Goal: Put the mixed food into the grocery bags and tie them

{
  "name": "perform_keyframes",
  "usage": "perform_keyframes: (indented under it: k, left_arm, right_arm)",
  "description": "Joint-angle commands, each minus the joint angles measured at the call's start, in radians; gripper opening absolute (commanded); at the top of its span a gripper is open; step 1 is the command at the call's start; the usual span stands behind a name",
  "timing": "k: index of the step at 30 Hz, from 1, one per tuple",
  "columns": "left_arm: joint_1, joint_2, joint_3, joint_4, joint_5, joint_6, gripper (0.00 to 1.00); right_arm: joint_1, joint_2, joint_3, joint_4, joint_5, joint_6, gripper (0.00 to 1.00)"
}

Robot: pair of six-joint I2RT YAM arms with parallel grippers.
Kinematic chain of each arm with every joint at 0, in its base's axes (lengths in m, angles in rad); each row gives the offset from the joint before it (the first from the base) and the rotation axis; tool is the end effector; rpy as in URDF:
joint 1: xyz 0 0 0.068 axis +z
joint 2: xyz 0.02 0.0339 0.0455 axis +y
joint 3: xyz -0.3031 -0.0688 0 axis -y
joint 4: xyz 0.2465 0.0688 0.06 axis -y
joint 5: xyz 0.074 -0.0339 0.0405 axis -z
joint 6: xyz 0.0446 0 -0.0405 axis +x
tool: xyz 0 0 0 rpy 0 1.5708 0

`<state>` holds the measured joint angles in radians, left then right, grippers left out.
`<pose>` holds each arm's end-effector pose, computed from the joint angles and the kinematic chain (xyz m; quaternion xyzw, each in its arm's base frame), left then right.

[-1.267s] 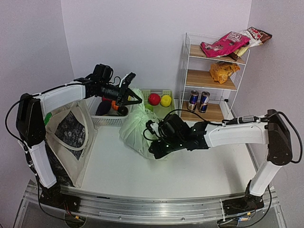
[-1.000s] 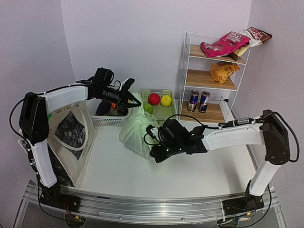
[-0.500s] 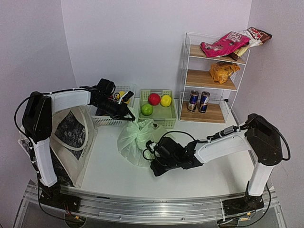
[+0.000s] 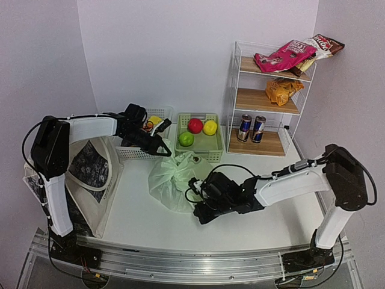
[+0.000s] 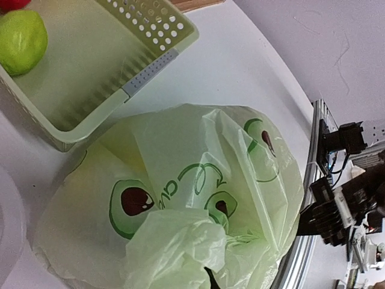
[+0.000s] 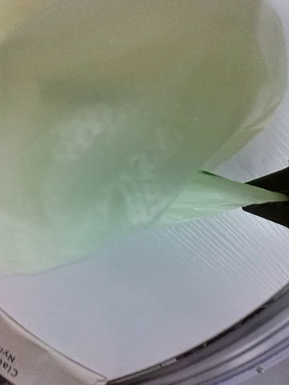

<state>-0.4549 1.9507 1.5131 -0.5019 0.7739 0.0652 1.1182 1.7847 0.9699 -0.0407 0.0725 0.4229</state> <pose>0.3848 -0.2229 0.2594 0.3396 0.8206 -0.4076 0.2126 0.1668 0.3357 0.1821 -0.3070 0.8844 0.2193 0.2747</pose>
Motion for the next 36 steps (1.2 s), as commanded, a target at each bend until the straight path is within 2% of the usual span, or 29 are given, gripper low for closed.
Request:
perform_keyframes:
  k: [1,4,7,11,12,19,22,25,29,33,36]
  left_arm:
    - [0.076,-0.308,-0.066,0.317,-0.052,0.162,0.00]
    - [-0.015,-0.438,-0.148,0.334,-0.042,0.256,0.00]
    - [-0.082,-0.501,-0.193,0.367,-0.027,0.262,0.00]
    - [-0.157,-0.541,-0.228,0.391,-0.042,0.288,0.00]
    - [-0.176,-0.560,-0.248,0.404,-0.038,0.305,0.00]
    - [-0.226,-0.625,-0.292,0.396,0.057,0.371,0.00]
    - [-0.231,-0.644,-0.346,0.380,0.076,0.414,0.00]
    - [-0.232,-0.659,-0.406,0.344,0.101,0.472,0.00]
    - [-0.232,-0.690,-0.512,0.300,0.089,0.586,0.00]
    - [-0.232,-0.706,-0.575,0.251,0.073,0.690,0.00]
    - [-0.233,-0.699,-0.582,0.222,0.074,0.709,0.00]
  right_arm:
    - [0.003,-0.149,0.097,-0.425,-0.320,-0.093,0.00]
    - [-0.040,-0.227,0.250,-0.422,-0.441,-0.139,0.00]
    - [-0.094,-0.272,0.362,-0.378,-0.501,-0.135,0.00]
    - [-0.189,-0.317,0.295,-0.050,-0.513,0.047,0.00]
    - [-0.209,-0.318,0.273,0.040,-0.475,0.099,0.00]
    - [-0.247,-0.326,0.171,0.337,-0.235,0.334,0.00]
    - [-0.251,-0.335,0.157,0.399,-0.162,0.398,0.00]
    - [-0.258,-0.354,0.116,0.409,-0.055,0.450,0.00]
    - [-0.271,-0.405,-0.005,0.404,0.191,0.536,0.00]
    - [-0.270,-0.448,-0.083,0.239,0.542,0.571,0.00]
    - [-0.271,-0.412,-0.048,0.134,0.722,0.484,0.00]
